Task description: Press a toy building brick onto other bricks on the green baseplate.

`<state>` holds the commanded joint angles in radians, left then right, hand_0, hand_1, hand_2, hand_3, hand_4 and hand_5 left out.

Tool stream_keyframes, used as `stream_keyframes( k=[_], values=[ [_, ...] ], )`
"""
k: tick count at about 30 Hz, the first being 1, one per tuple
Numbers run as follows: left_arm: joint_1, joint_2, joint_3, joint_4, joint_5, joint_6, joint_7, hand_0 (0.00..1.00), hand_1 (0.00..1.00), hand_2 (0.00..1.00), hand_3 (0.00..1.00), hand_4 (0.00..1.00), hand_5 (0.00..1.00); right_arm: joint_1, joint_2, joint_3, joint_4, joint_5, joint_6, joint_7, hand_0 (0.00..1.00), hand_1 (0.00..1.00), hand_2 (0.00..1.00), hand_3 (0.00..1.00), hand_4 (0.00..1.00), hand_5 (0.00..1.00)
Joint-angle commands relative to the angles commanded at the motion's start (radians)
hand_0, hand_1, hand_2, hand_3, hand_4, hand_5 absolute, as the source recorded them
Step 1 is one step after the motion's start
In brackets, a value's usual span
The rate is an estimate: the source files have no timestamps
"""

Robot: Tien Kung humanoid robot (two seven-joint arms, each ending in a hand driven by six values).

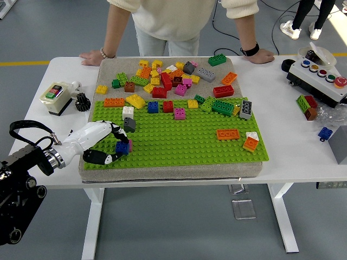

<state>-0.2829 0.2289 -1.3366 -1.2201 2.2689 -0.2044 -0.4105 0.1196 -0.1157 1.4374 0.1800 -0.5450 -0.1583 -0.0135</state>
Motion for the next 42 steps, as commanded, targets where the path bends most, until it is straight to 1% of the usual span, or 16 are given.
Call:
stream_keyframes(
  k=[8, 19, 29, 41, 42],
  values=[
    [0.009, -0.007, 0.003, -0.005, 0.0, -0.004, 0.004, 0.824, 0.622, 0.573, 0.538, 0.681, 0.039, 0.0, -0.002, 0.001, 0.0, 0.001, -0.001, -0.005, 0.727, 0.66, 0.707, 0.589, 0.915, 0.496],
    [0.011, -0.014, 0.003, 0.009, 0.0, -0.004, 0.005, 0.826, 0.624, 0.575, 0.538, 0.684, 0.042, 0.001, 0.0, 0.0, 0.0, 0.004, -0.002, -0.003, 0.727, 0.66, 0.705, 0.588, 0.915, 0.496],
    [0.008, -0.012, -0.001, 0.019, 0.0, -0.002, 0.004, 0.826, 0.626, 0.577, 0.54, 0.688, 0.044, 0.003, 0.0, -0.003, 0.0, 0.006, -0.004, -0.005, 0.727, 0.66, 0.705, 0.588, 0.915, 0.495],
    [0.013, -0.016, 0.002, 0.022, 0.0, -0.009, 0.004, 0.827, 0.627, 0.576, 0.54, 0.688, 0.044, 0.001, 0.003, -0.008, 0.0, 0.007, -0.009, -0.005, 0.727, 0.66, 0.705, 0.589, 0.915, 0.495],
    [0.014, -0.016, 0.002, 0.024, 0.0, -0.008, 0.004, 0.827, 0.634, 0.577, 0.541, 0.702, 0.052, 0.001, 0.003, -0.008, 0.0, 0.007, -0.009, -0.005, 0.727, 0.659, 0.706, 0.588, 0.915, 0.494]
  ],
)
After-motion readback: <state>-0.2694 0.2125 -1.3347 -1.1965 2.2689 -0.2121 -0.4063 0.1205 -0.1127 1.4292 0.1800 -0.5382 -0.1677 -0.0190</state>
